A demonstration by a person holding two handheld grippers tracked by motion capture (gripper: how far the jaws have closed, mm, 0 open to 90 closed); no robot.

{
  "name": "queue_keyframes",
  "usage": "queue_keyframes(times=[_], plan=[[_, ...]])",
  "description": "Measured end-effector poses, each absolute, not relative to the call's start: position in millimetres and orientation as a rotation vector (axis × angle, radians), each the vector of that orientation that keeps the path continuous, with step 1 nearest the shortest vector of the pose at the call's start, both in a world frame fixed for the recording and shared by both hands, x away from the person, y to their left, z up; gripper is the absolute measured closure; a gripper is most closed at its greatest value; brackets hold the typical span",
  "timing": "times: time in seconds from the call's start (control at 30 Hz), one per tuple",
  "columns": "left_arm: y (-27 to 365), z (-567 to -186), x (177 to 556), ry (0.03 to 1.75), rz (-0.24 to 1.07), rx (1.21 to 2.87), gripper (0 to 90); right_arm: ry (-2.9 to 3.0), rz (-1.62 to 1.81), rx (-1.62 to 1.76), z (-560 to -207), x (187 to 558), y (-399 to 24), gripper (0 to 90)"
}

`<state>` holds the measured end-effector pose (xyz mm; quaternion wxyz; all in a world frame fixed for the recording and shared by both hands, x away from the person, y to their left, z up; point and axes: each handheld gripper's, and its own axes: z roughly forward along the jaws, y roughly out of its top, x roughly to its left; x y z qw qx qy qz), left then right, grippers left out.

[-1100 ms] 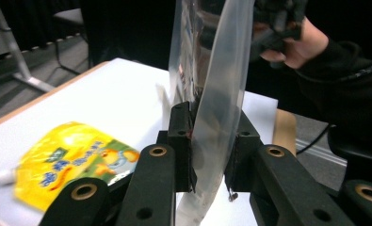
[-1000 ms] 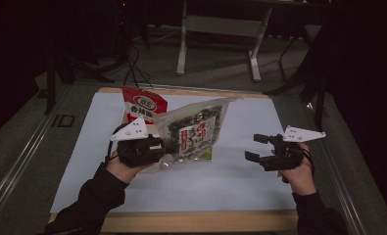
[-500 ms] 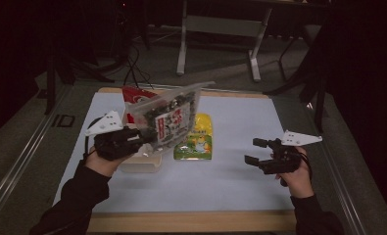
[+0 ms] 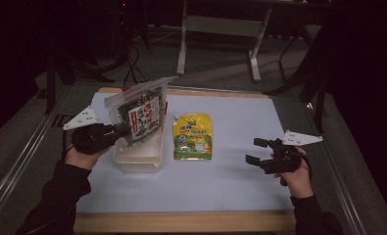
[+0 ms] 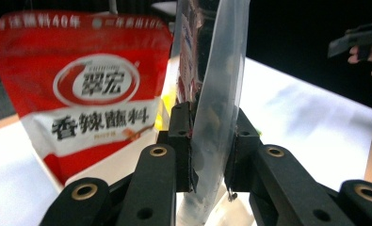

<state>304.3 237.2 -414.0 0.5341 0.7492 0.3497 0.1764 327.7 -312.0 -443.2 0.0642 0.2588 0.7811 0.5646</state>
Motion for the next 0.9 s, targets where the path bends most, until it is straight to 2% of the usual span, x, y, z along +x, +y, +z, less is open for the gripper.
queue_keyframes(times=[0.4,0.9], plan=[[235.1,-435.1,319.7,0.866,0.394,1.854,77.9,2.371,1.69,0.802,-447.0,328.7,-313.6,15.5],[249.8,-462.2,330.9,0.883,0.349,1.799,77.8,2.389,1.676,0.805,-449.9,328.4,-312.9,15.9]])
